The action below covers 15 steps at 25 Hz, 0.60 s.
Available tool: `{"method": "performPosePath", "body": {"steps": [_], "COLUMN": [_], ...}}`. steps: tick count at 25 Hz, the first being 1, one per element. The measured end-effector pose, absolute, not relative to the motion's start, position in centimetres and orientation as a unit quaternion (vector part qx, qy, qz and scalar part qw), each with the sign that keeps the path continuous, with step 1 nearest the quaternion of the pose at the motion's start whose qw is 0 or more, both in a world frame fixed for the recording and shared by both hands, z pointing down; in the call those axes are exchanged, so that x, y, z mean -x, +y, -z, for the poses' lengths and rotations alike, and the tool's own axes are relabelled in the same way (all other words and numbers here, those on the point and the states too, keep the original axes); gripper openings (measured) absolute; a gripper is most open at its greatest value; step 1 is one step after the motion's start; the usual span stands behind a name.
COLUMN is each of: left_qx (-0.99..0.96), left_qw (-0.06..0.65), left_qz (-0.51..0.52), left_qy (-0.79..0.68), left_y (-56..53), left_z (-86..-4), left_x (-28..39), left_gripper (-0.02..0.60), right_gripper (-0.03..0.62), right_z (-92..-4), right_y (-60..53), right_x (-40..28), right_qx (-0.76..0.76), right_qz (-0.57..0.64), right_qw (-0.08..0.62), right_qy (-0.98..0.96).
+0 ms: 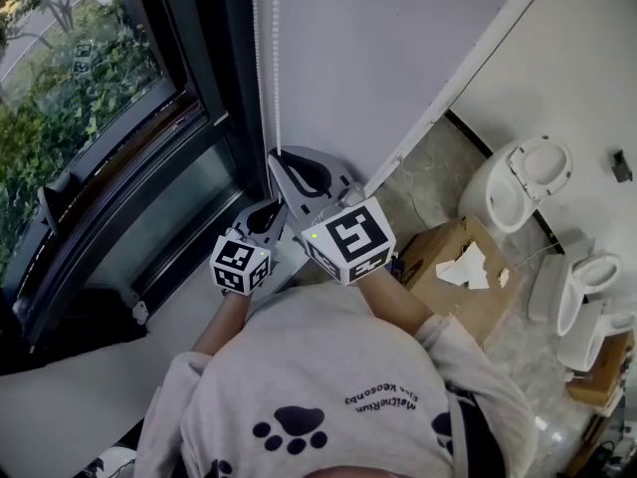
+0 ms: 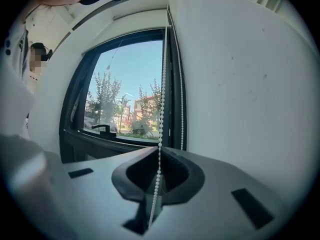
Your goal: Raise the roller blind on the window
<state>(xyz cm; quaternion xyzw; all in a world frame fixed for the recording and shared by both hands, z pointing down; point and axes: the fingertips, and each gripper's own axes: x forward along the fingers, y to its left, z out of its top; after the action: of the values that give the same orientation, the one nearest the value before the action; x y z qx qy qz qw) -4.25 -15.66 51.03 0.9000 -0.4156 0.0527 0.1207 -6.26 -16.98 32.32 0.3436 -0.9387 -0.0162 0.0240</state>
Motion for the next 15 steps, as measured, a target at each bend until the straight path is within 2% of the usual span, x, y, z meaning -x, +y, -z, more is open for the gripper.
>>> {"method": "performPosePath", "body": {"steps": [15], "left_qx": [-0.897], "left_qw": [0.161], "left_qz": [-0.102], "left_qy": [-0.398], "left_y": [-14.6], "left_z": [-56.9], "left_x": [4.2], "left_gripper": [0.02], "right_gripper": [0.014], "right_z": [-38.4], "right_y": [-17.3], "right_x": [6.6], "right_qx": [-0.343], "right_qz": [-0.026], "right_qw": [0.059], "right_qy": [-0.937]}}
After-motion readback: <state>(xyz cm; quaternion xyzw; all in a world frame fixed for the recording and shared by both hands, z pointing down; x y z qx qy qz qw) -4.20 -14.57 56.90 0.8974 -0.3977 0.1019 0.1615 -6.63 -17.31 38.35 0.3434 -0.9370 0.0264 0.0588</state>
